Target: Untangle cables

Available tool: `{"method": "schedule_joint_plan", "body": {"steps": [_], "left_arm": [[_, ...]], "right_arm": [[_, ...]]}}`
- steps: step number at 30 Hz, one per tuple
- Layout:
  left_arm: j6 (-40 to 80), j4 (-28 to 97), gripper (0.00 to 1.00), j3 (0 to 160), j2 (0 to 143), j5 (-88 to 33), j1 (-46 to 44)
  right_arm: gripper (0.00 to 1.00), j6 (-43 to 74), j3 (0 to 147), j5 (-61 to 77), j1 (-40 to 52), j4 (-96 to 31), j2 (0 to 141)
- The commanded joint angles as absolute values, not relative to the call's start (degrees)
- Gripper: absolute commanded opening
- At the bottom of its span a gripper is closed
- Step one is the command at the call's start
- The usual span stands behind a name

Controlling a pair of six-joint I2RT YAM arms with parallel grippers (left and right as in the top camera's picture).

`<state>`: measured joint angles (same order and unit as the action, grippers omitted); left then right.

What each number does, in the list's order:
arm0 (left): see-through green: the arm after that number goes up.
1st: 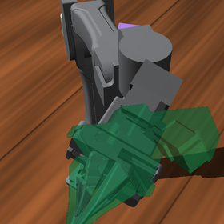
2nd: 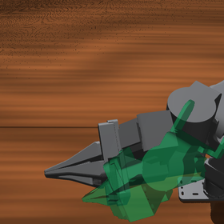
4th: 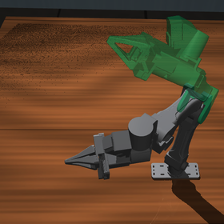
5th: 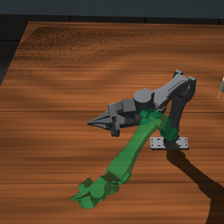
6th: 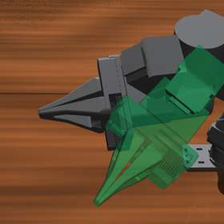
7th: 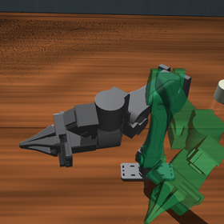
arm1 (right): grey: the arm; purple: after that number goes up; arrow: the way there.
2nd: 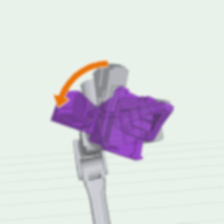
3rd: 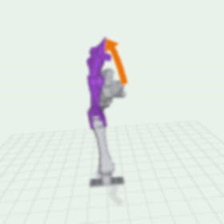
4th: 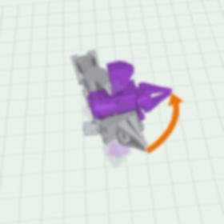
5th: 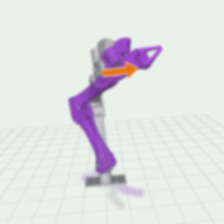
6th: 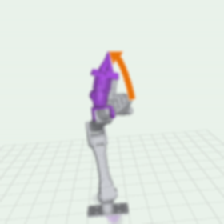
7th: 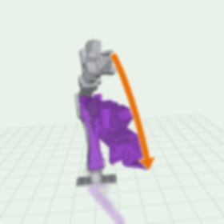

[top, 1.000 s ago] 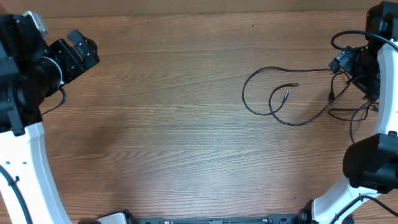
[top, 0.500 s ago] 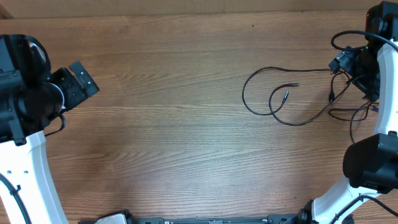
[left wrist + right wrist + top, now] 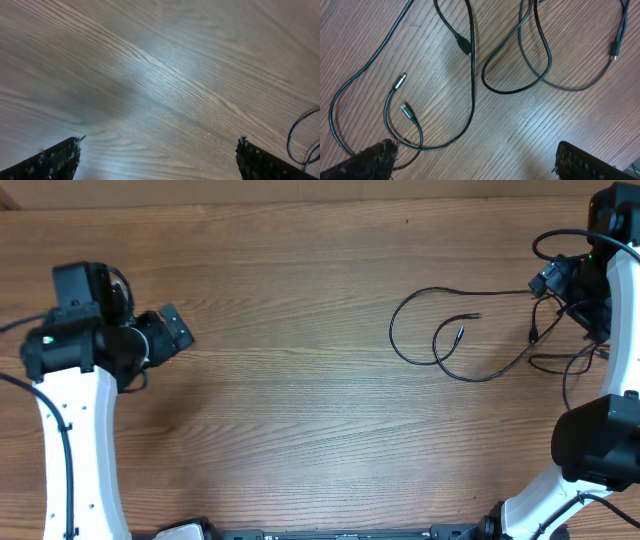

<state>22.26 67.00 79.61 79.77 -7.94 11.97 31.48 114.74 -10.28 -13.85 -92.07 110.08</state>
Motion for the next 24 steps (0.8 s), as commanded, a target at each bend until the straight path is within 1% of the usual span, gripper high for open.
{"method": "schedule_joint_plan", "body": {"steps": [1,12,24], "left_arm": [[21.43,64.05,0.99,73.52,78.91,-11.77,11.57],[21.50,44.10,0.99,52.21,77.01,-16.23,11.57],[21.45,24.97,1.00,34.15,73.03,-16.40,11.57]], "right_arm": [[1.00,31.70,114.65,-9.98,-13.85,-91.79,108.25],[1.00,31.70,114.65,-9.98,-13.85,-91.79,108.25],[1.00,31.70,114.65,-9.98,-13.85,-91.79,108.25]]}}
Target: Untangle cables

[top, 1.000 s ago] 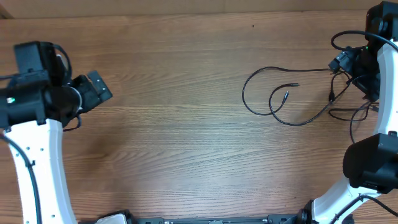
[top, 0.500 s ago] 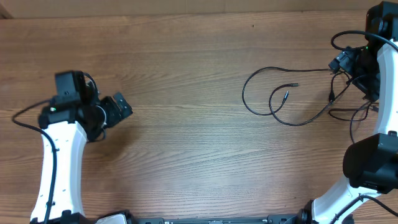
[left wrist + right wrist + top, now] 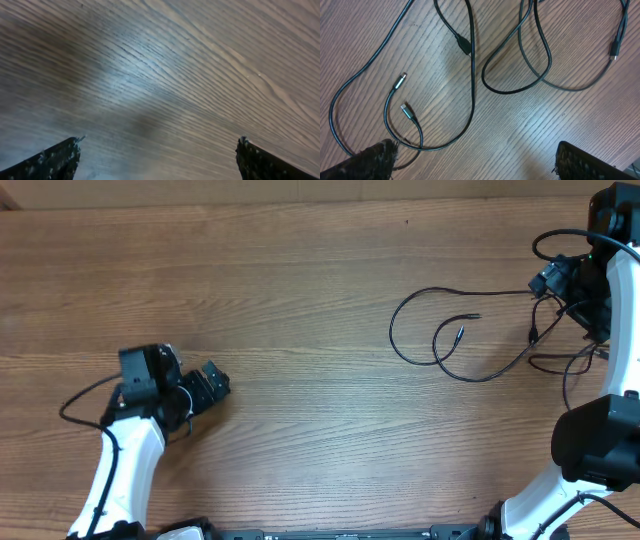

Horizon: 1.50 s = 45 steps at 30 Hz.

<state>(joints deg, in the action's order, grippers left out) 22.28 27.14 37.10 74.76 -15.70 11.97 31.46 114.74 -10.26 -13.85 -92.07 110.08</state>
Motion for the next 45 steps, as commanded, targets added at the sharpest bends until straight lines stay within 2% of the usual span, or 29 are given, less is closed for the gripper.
{"method": "schedule_joint_plan", "body": {"steps": [1,37,45], "left_arm": [[21.45,23.42,0.99,32.86,72.77,-16.40,11.57],[19.70,-22.87,1.00,4.95,69.04,-16.19,11.55],[19.70,-25.50,1.00,0.54,66.89,-16.25,11.55]], "right_arm": [[1.00,31.70,114.65,-9.98,-13.85,-91.79,108.25],[1.00,31.70,114.65,-9.98,-13.85,-91.79,108.25],[1.00,31.70,114.65,-9.98,-13.85,-91.79,108.25]]}}
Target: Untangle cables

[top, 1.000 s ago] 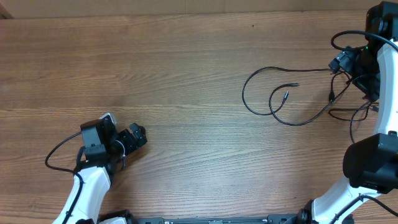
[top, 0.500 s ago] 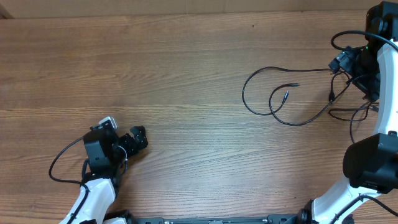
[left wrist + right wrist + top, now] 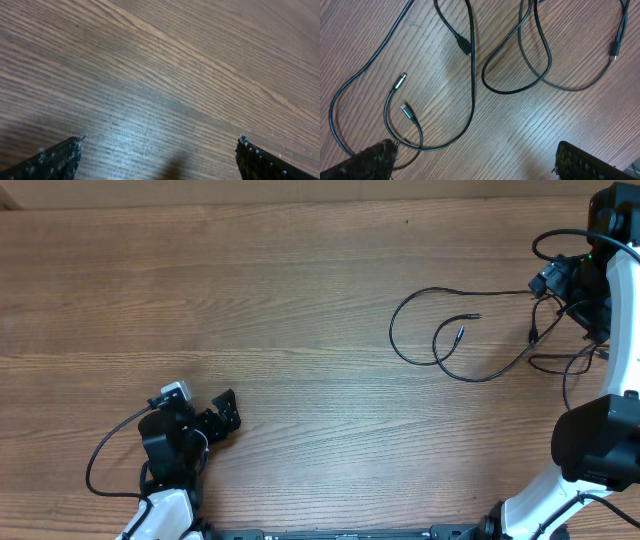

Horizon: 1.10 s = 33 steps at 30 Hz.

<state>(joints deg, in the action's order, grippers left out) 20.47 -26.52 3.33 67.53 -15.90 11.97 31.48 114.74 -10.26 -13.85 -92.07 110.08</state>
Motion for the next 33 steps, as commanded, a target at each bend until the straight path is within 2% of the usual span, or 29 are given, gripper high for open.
{"method": "schedule_joint_plan", "body": {"steps": [1,33], "left_arm": [[19.68,-24.86,1.00,0.21,66.54,-16.40,11.55],[19.27,-2.33,1.00,0.25,52.53,-17.87,11.53]], "right_arm": [[1.00,31.70,114.65,-9.98,-13.85,-91.79,108.25],[1.00,31.70,114.65,-9.98,-13.85,-91.79,108.25]]}}
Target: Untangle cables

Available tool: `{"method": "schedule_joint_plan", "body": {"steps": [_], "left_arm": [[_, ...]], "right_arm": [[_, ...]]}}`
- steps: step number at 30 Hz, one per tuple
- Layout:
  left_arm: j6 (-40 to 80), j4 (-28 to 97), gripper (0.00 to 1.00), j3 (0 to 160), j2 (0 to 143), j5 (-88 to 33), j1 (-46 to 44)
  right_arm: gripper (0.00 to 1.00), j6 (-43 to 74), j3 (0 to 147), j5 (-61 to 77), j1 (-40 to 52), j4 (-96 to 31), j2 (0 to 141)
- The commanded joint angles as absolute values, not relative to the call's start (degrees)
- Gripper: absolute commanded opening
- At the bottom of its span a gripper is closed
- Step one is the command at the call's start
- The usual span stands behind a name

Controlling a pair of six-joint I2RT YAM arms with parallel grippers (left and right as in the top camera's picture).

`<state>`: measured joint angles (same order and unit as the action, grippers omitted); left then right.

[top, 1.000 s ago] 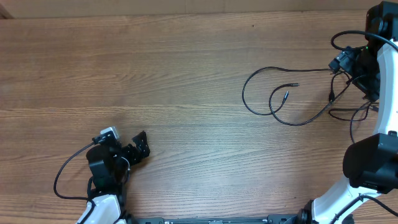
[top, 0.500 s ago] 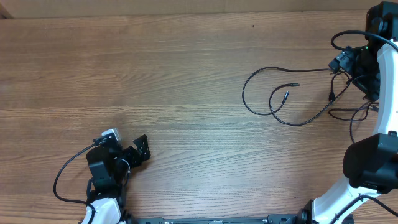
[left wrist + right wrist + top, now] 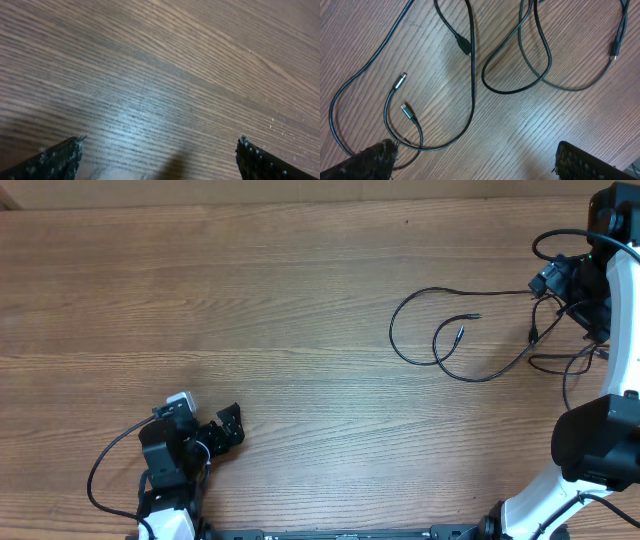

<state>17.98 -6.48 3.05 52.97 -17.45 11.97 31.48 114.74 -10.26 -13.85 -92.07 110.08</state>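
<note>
Thin black cables (image 3: 470, 340) lie looped over each other at the right of the wooden table (image 3: 300, 300); two plug ends (image 3: 402, 95) rest inside a loop, another connector (image 3: 463, 45) and a far plug (image 3: 615, 50) show in the right wrist view. My right gripper (image 3: 477, 160) hovers open above the cables, holding nothing. My left gripper (image 3: 232, 430) sits low at the front left, far from the cables, open over bare wood (image 3: 160, 90).
The right arm (image 3: 600, 280) stands along the table's right edge beside the cable heap. The left arm's own black lead (image 3: 105, 470) curls at the front left edge.
My left arm has drawn back slightly further toward the front edge, its gripper a little lower in the overhead view. The right arm and the cables have not moved.
My left gripper was first at the far left mid-table, open. It then stood nearer the front, then close to the front edge, and now sits folded there. The right gripper stayed open above the cables throughout, and the cables lay unchanged.
</note>
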Motion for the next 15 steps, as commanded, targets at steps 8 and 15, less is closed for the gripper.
{"method": "schedule_joint_plan", "body": {"steps": [8,15], "left_arm": [[19.22,2.98,1.00,0.25,46.83,-17.58,11.55],[17.80,3.01,1.00,0.25,43.68,-17.61,11.53]], "right_arm": [[1.00,31.70,114.65,-9.98,-13.85,-91.79,108.25],[1.00,31.70,114.65,-9.98,-13.85,-91.79,108.25]]}}
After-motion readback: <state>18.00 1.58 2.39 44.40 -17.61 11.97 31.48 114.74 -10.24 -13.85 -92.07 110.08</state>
